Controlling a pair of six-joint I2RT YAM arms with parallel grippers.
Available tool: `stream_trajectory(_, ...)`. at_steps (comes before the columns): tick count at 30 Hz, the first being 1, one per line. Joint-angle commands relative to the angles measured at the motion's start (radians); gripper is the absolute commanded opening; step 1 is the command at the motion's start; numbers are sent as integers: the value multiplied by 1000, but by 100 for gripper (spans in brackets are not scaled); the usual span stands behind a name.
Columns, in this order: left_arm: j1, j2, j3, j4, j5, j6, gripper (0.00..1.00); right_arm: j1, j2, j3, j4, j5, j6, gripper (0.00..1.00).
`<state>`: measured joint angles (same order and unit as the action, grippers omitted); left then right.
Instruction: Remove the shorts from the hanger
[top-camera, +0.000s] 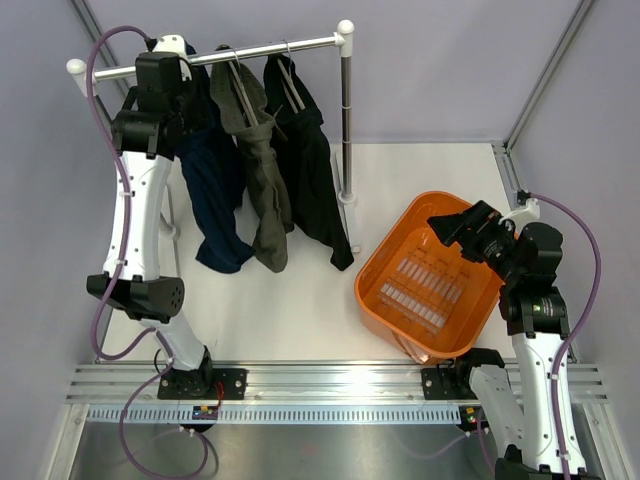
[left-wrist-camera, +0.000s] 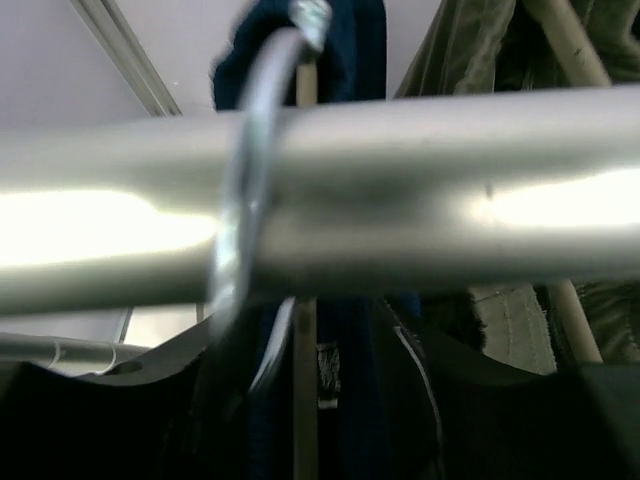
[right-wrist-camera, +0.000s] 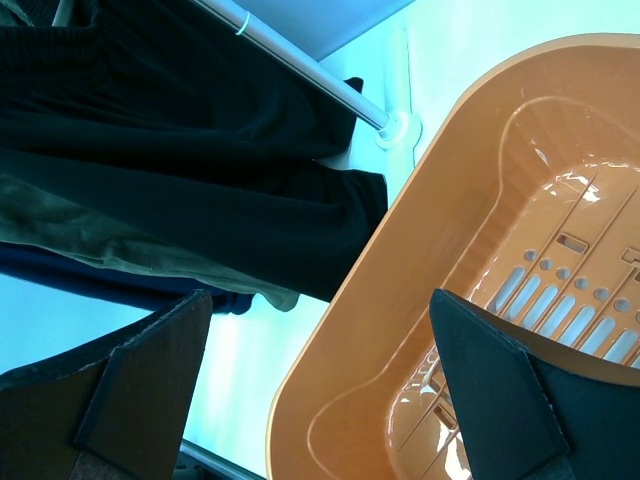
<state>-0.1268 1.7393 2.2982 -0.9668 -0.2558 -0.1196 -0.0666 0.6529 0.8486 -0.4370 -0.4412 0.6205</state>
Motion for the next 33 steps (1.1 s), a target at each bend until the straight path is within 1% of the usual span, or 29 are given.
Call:
stream_trajectory(1, 6, 42, 33, -59, 41, 23, 44, -4, 4, 17, 30, -39, -22, 99)
stream_trajectory(3, 6, 48, 37, -66, 38, 20, 34, -6, 5, 17, 29, -40, -24, 100)
stream_trajectory(4, 6, 49, 38, -66, 38, 20, 26, -6, 7, 18, 29, -42, -25, 99)
stream_trajectory(5, 6, 49, 40, -69, 38, 18, 15, -6, 8, 18, 29, -45, -25, 99)
stream_trajectory(7, 6, 49, 53, -73, 36, 18, 0, -6, 13, 18, 29, -50, -28, 99)
stream_trajectory(10, 6, 33, 61, -56, 33, 9, 0, -6, 17, 14, 30, -59, -31, 100)
stream_trajectory(12, 6, -6, 56, -32, 30, 0, 0, -6, 17, 10, 35, -71, -31, 99)
stream_trajectory(15, 6, -68, 49, 26, 61, -3, 0, -6, 11, -2, 47, -96, -41, 99)
stream_trajectory(16, 6, -93, 35, 78, 75, -3, 0, -6, 2, -6, 52, -100, -47, 100)
stream_trajectory(17, 6, -121, -15, 108, 82, -15, 0, -4, 1, -9, 55, -102, -50, 99)
stream_trajectory(18, 6, -180, -46, 143, 82, -17, 0, -6, -9, -13, 60, -100, -54, 99)
stream_trajectory(19, 4, -211, -81, 214, 84, -17, 0, -6, -13, -14, 60, -100, -59, 99)
stream_trajectory(20, 4, -234, -130, 239, 78, -20, 0, -6, -16, -14, 61, -102, -62, 99)
stream_trajectory(22, 4, -285, -154, 284, 78, -17, 0, -6, -29, -14, 61, -102, -70, 100)
stream_trajectory(27, 4, -307, -146, 248, 84, -17, 0, -6, -36, -22, 63, -106, -68, 99)
stream_trajectory(33, -2, -316, -174, 113, 112, -52, 0, -6, -42, -31, 66, -116, -70, 99)
